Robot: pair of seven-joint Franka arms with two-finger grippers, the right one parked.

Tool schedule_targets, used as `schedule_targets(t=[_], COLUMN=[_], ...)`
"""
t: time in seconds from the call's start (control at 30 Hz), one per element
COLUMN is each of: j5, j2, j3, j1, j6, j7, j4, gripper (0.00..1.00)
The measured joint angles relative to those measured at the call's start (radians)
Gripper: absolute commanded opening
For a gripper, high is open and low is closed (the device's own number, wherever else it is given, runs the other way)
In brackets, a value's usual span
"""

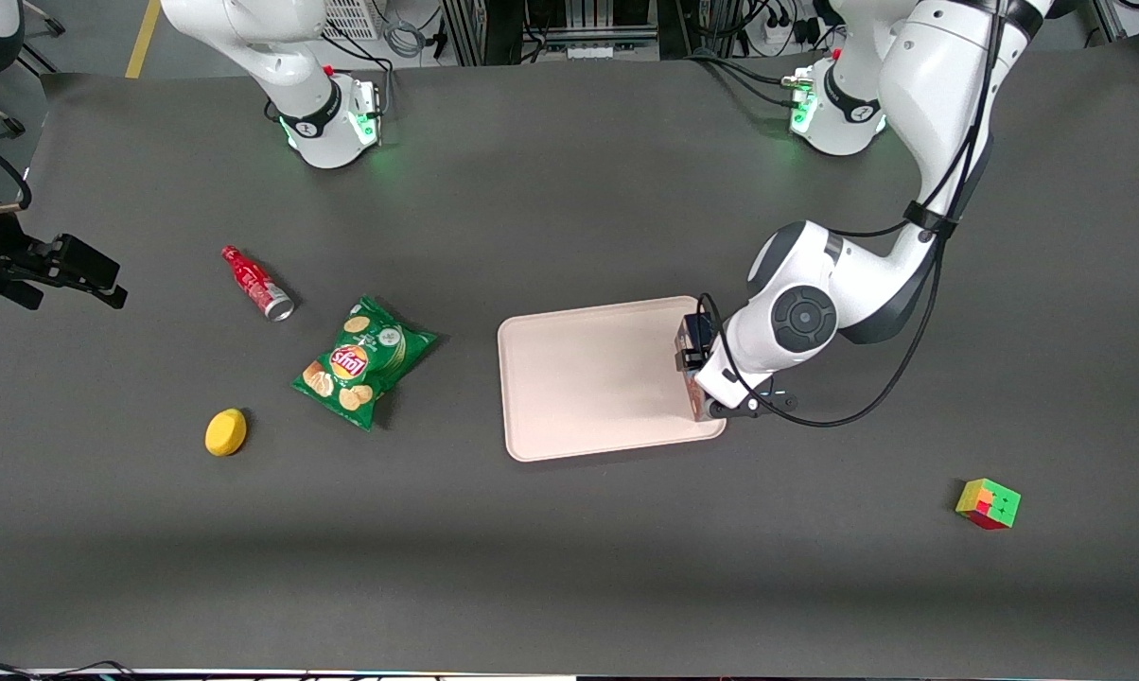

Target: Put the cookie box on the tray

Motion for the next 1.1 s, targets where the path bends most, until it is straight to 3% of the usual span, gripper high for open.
schedule_targets(t=[0.33, 0.7, 0.87, 1.1], j5=[0.002, 0.008, 0.017, 0.023], j2=[-0.147, -0.491, -0.623, -0.780], j3=[0.075, 0.296, 0.367, 0.403], j1=[0.040, 0.063, 0.066, 0.067], j6=[-0.454, -0.894, -0.936, -0.673], j7=[0.040, 0.371, 0.501, 0.550], j4=[0.184, 0.326, 0.272, -0.074], gripper=[1.00, 1.00, 1.00, 1.00])
